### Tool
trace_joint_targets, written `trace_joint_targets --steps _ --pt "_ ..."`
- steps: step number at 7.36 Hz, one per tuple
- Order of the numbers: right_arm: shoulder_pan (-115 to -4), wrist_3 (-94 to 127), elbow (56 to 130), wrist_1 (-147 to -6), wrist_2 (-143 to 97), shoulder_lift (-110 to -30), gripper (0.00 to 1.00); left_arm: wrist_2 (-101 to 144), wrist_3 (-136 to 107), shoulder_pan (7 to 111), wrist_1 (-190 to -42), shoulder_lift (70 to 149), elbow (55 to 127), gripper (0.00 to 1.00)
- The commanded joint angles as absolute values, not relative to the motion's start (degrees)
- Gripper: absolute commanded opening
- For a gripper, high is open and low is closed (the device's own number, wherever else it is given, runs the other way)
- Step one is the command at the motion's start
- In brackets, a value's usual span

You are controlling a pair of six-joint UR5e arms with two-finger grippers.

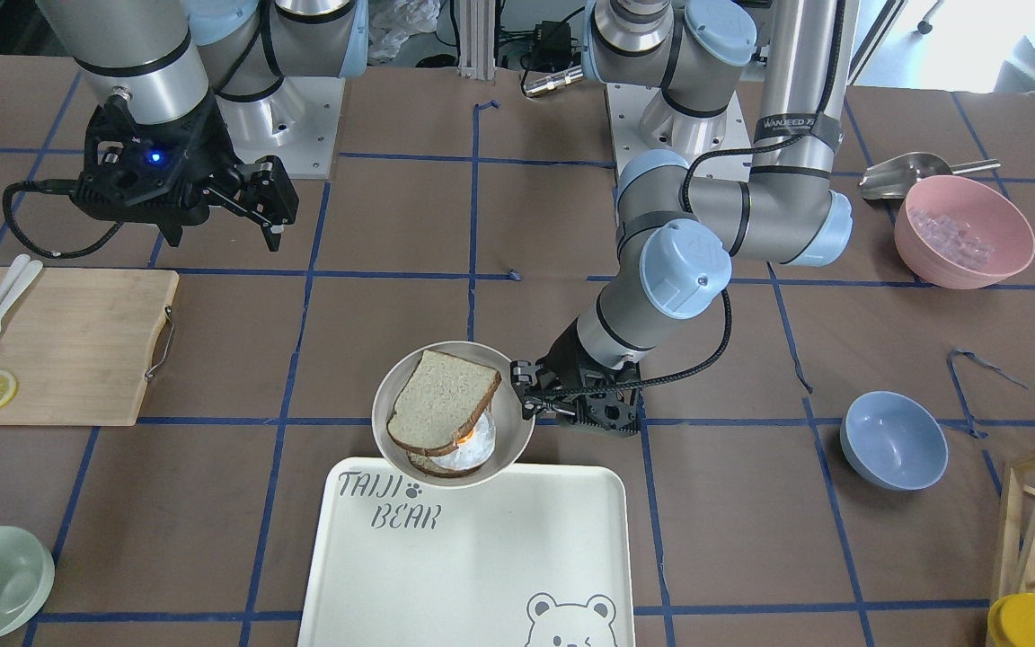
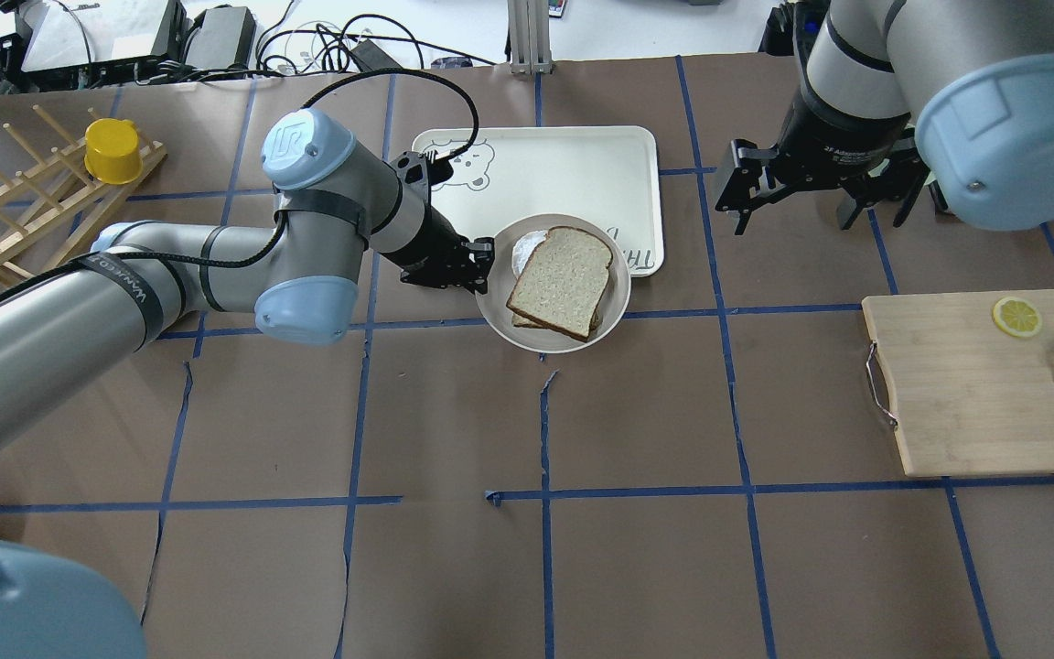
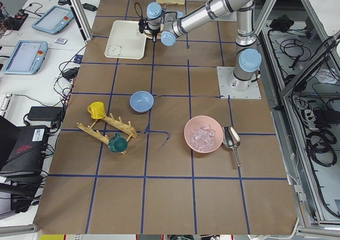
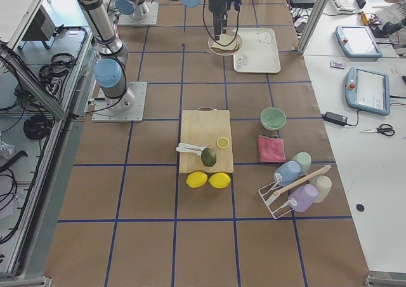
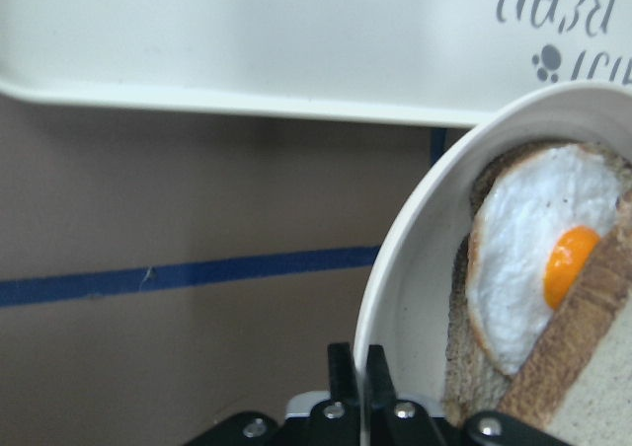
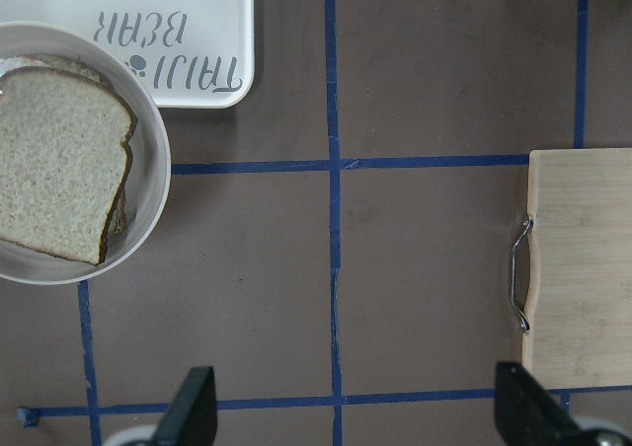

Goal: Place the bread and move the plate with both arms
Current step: 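Slide the plate with the left gripper onto the cream bear tray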

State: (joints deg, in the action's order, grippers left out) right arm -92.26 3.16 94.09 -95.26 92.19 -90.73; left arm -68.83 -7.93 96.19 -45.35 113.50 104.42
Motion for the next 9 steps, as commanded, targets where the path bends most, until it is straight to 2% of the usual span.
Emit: trace_joint_targets --steps 1,5,8,9 --pt "-92.2 3.2 94.2 -95.3 92.2 -90.7 1.00 -68.5 -7.3 93.3 -45.4 119.4 97.2 0.00" --pt "-92.1 3.1 94.3 -95.2 92.7 -90.7 1.00 -68.6 -8.3 92.7 -46.1 130.5 84.1 0.00" --pt "-92.1 3.1 94.3 -95.2 92.7 -90.7 1.00 -68.6 -8.7 92.8 -46.1 133.2 82.0 0.00" --pt "-92.1 3.1 94.3 -95.1 92.7 -90.7 1.00 -69.2 -8.4 92.8 -45.9 133.2 82.1 0.95"
